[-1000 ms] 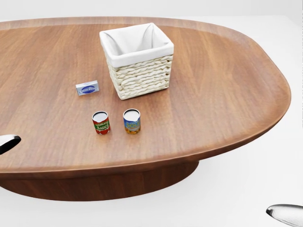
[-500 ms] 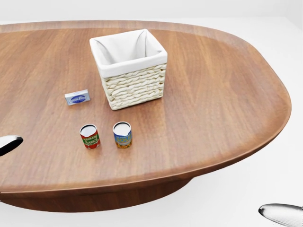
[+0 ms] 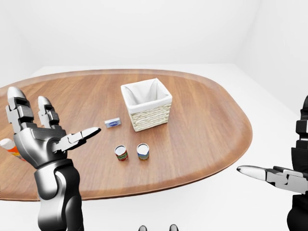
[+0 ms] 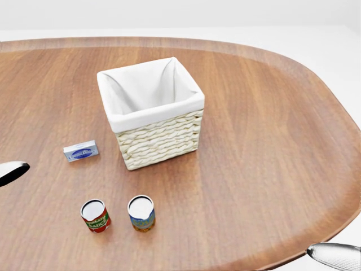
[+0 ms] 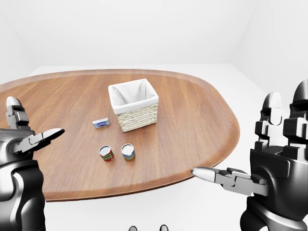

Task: Pick up the tomato sauce, and put it in the basket.

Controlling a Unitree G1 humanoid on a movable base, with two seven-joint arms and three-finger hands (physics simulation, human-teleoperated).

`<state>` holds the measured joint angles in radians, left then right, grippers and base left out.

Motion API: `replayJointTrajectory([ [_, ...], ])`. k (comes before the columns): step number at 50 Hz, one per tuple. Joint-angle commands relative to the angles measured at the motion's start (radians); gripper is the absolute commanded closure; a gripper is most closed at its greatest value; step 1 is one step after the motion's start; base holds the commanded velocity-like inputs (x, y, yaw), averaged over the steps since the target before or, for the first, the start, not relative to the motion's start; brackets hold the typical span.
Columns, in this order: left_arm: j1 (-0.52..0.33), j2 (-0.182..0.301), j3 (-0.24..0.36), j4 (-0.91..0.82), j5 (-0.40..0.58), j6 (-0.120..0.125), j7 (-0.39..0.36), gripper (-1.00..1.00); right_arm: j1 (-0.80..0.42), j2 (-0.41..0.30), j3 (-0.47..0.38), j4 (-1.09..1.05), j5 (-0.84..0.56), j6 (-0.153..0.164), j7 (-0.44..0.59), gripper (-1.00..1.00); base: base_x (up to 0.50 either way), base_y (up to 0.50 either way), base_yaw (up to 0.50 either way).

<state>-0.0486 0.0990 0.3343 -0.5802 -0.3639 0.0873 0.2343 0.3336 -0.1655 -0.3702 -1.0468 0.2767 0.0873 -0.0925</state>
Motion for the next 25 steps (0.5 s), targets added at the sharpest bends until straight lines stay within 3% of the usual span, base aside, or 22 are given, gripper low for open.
replayJointTrajectory([
  [1, 0.0, 0.0, -0.001, 0.003, 0.003, 0.0, -0.001, -1.0, 0.0, -0.001, 0.002, 0.0, 0.0, 0.0, 0.0, -1.0, 0.5, 0.0, 0.0],
  [13, 0.002, -0.001, -0.002, 0.007, 0.004, 0.0, -0.003, -1.0, -0.003, 0.023, -0.007, 0.0, -0.016, 0.0, 0.015, -1.0, 0.5, 0.0, 0.0],
  [25, 0.005, -0.004, -0.006, 0.007, 0.009, 0.0, -0.005, -1.0, 0.004, 0.028, -0.014, 0.0, -0.01, 0.0, 0.021, -1.0, 0.0, 0.0, 0.0],
])
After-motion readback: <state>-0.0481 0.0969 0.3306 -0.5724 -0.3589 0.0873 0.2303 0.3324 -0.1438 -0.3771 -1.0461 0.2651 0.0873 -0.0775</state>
